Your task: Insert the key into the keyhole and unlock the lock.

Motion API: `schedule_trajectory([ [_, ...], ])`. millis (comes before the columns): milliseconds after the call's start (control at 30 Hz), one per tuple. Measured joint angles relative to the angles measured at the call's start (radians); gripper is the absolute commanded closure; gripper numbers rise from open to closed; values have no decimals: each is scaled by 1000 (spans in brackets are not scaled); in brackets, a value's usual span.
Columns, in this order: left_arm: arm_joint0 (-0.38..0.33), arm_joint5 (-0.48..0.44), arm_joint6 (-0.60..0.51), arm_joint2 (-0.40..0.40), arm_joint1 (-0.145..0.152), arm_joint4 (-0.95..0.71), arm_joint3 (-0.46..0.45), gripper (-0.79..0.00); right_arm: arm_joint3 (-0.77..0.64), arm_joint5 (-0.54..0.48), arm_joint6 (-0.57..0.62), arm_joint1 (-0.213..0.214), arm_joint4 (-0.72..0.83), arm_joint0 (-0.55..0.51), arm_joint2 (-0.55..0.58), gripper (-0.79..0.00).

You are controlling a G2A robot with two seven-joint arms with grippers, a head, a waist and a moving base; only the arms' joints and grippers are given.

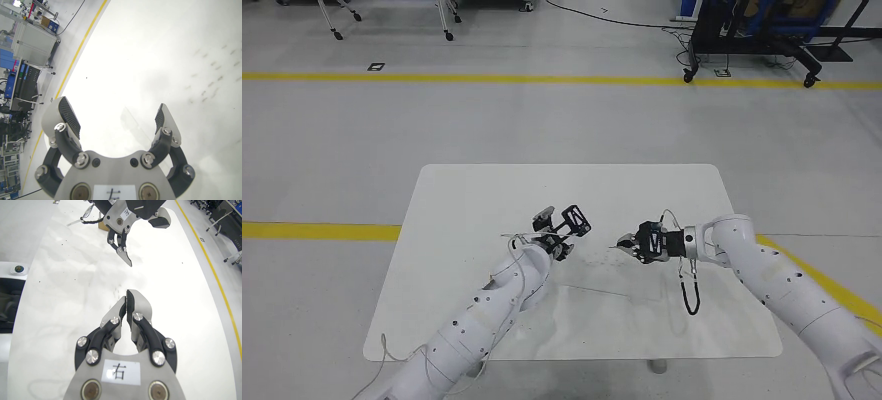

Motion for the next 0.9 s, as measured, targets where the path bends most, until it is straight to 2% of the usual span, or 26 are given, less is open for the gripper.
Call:
schedule_trajectory([
  [67, 4, 8, 11, -5, 1, 2, -8, -785, -4, 0, -2, -1, 2, -2, -1, 0],
  [167, 56, 53, 129, -73, 10, -73, -65, -785, -26, 6, -45, -7, 29, -10, 2, 0],
  [233, 112, 52, 247, -157, 22, -196, -97, -785, -27, 2, -116, -12, 53, -12, 7, 0],
  [300, 167, 5, 360, -247, 34, -339, -105, -785, -10, -12, -229, -18, 90, -18, 14, 0],
  [433, 246, -76, 502, -379, 46, -609, -102, -785, 46, -58, -443, -24, 124, -25, 23, 0],
  [500, 245, -74, 503, -378, 45, -652, -103, -785, 50, -58, -462, -25, 125, -25, 23, 0],
  [600, 243, -73, 500, -373, 45, -603, -103, -785, 48, -57, -445, -24, 124, -25, 23, 0],
  [767, 250, -84, 509, -373, 43, -612, -106, -785, 48, -57, -446, -24, 124, -25, 23, 0],
  [900, 248, -249, 533, -403, 38, -851, -61, -785, 16, -71, -431, -32, 188, -46, 13, 0],
])
